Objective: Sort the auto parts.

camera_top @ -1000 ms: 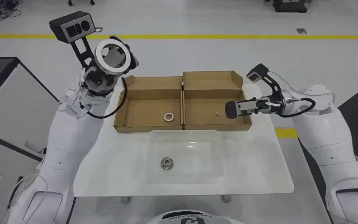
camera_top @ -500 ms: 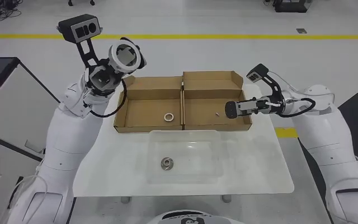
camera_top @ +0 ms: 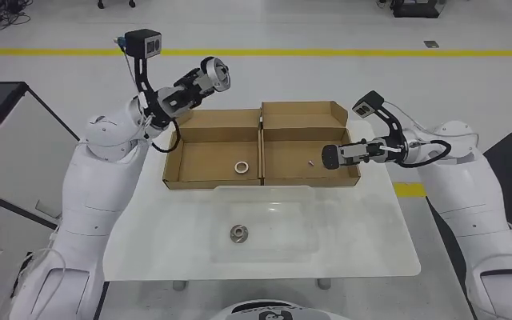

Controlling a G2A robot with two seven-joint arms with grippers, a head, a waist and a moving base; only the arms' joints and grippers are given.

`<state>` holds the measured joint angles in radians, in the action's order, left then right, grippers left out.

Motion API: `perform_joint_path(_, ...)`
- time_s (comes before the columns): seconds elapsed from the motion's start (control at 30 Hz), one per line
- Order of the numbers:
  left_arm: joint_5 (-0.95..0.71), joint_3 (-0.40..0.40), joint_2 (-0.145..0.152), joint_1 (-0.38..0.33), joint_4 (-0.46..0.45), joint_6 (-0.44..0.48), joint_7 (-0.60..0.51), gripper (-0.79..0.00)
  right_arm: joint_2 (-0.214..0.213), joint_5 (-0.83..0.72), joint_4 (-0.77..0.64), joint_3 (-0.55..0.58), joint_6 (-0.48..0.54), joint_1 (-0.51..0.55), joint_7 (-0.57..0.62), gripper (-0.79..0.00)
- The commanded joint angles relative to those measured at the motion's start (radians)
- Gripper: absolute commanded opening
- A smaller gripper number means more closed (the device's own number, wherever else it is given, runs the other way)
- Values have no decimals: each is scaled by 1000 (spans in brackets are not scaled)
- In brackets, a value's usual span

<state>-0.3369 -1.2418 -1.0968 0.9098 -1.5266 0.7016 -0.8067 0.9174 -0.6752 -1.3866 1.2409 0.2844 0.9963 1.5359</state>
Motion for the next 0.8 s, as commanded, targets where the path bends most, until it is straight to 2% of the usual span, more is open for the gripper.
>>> perform_joint_path(0.0, 89, 4, 3, -14, 25, -27, -24, -785, 0, 0, 0, 0, 0, 0, 0, 0)
perform_joint_path(0.2, 307, -4, 19, -25, 50, -67, -116, -785, 0, 0, 0, 0, 0, 0, 0, 0)
perform_joint_path(0.4, 427, -17, 38, -1, 32, -97, -207, -785, 0, 0, 0, 0, 0, 0, 0, 0)
perform_joint_path(0.6, 573, -4, 53, 1, 14, -48, -278, -785, 0, 0, 0, 0, 0, 0, 0, 0)
perform_joint_path(0.77, 704, 36, 58, -32, 34, -18, -322, -785, 0, 0, 0, 0, 0, 0, 0, 0)
